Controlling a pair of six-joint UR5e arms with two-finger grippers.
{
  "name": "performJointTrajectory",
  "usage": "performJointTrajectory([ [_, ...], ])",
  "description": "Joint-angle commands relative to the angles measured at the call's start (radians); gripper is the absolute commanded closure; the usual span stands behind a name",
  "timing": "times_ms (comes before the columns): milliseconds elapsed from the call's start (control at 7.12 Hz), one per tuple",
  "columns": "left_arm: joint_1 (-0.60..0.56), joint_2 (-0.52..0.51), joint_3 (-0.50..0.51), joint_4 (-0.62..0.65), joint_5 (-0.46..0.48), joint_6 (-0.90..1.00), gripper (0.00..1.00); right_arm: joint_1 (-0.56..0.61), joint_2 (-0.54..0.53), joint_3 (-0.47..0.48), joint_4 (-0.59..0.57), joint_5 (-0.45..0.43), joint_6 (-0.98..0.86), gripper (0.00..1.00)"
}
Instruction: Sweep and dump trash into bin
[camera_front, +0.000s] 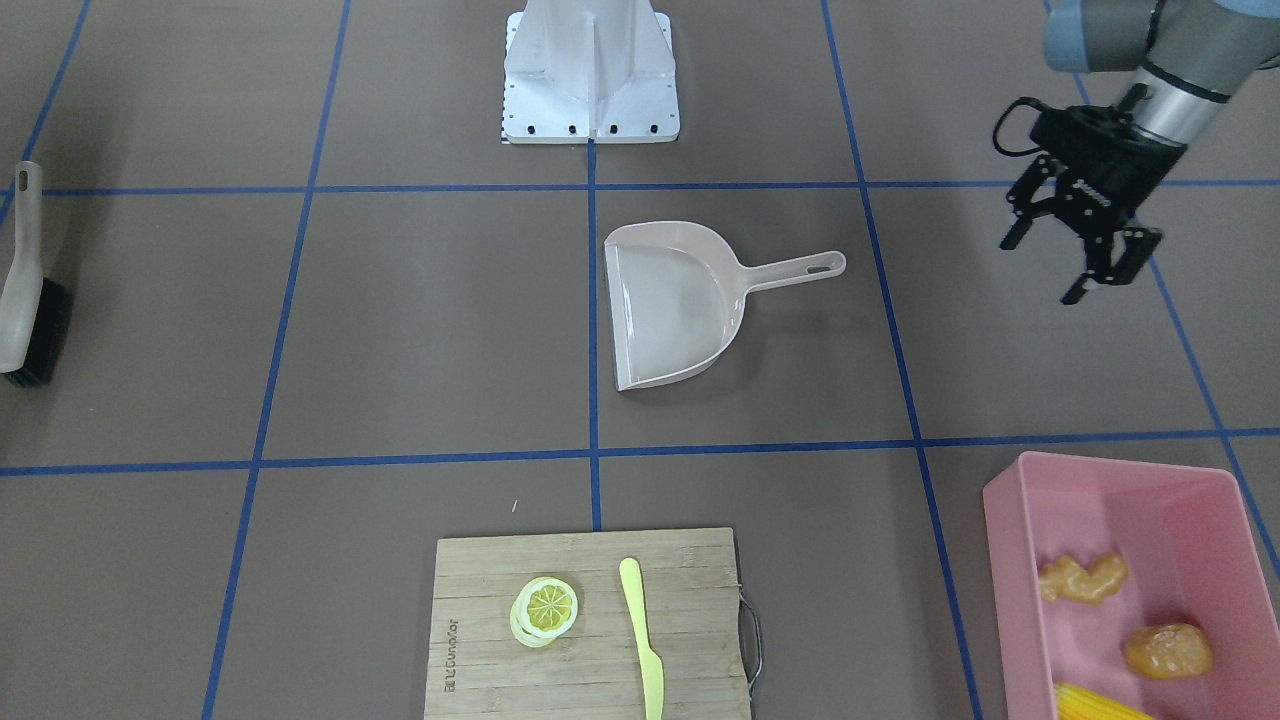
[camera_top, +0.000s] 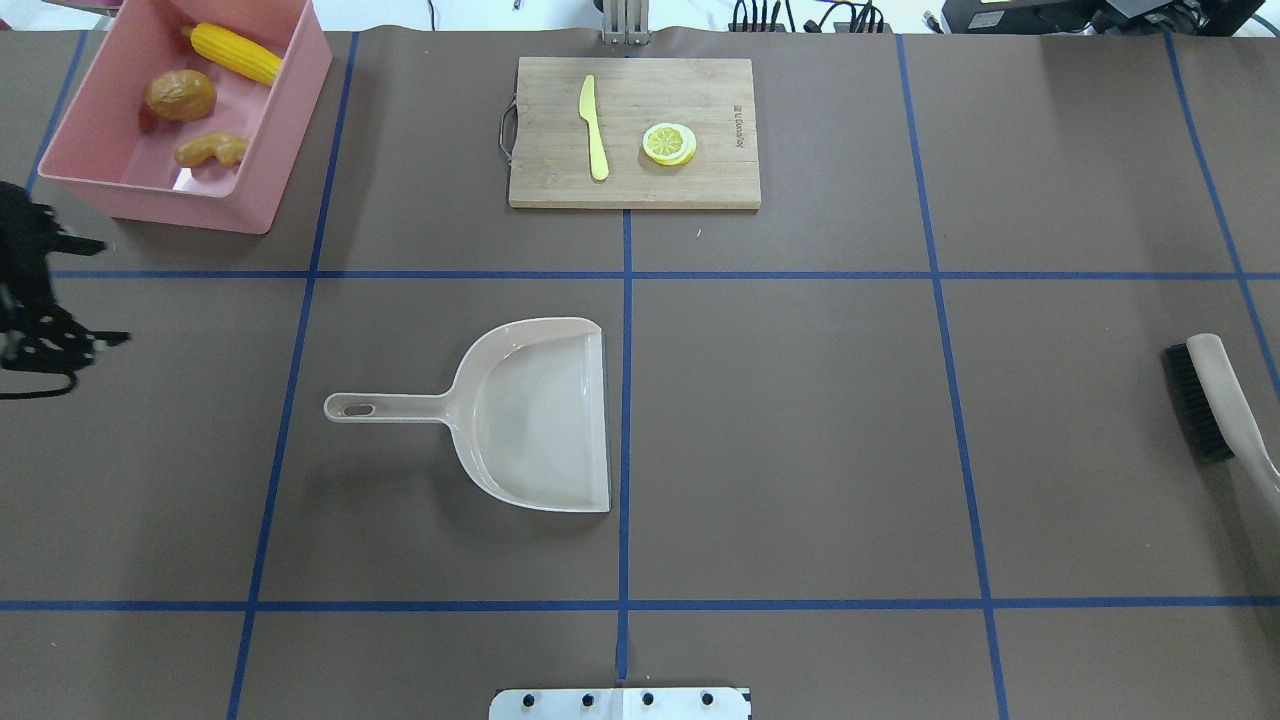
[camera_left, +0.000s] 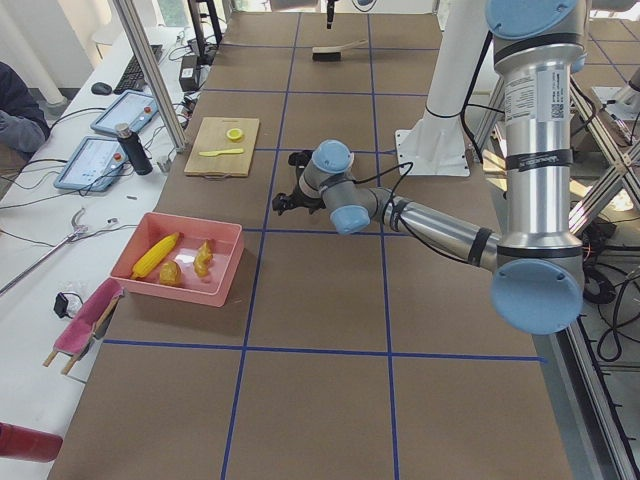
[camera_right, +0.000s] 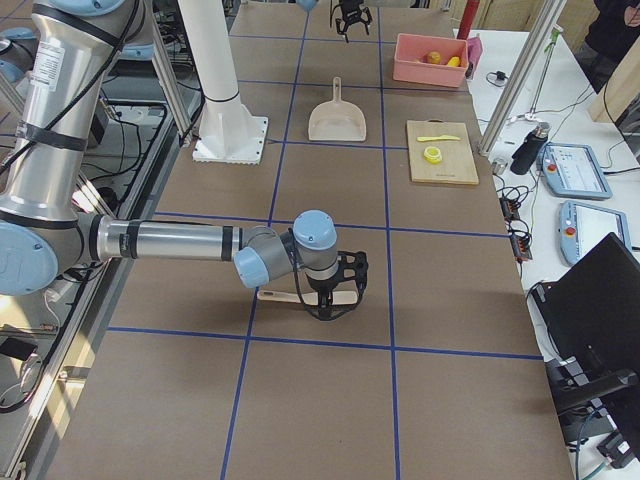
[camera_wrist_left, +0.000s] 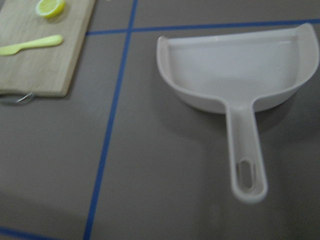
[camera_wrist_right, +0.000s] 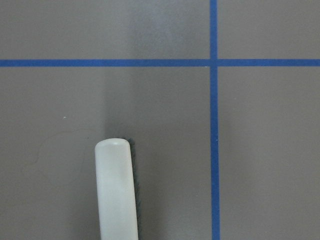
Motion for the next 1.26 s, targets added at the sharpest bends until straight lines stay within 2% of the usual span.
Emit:
performJointTrajectory([
  [0, -0.304, 0.06, 0.067, 0.253, -0.169, 0.001, 0.01, 0.09, 0.035, -0.016, -0.118, 0.017, -0.003, 0.0],
  [141, -0.373, 0.046, 0.141, 0.337, -0.186, 0.001, 0.01, 0.102, 0.063, -0.051, -0.176, 0.023, -0.062, 0.0],
  [281, -0.409, -0.001, 0.208, 0.365, -0.181, -0.009, 0.01, 0.115, 0.122, -0.055, -0.311, 0.025, -0.115, 0.0],
  [422, -0.463, -0.052, 0.27, 0.461, -0.207, -0.095, 0.01, 0.121, 0.197, -0.055, -0.429, 0.025, -0.145, 0.0],
  [562, -0.463, -0.056, 0.298, 0.476, -0.253, -0.204, 0.01, 0.122, 0.223, -0.05, -0.465, 0.027, -0.147, 0.0],
  [843, -0.481, -0.036, 0.293, 0.5, -0.313, -0.375, 0.01, 0.13, 0.2, -0.055, -0.458, 0.011, -0.368, 0.0],
  [1124, -0.552, 0.048, 0.293, 0.5, -0.315, -0.371, 0.01, 0.148, 0.158, -0.033, -0.452, 0.002, -0.445, 0.0],
])
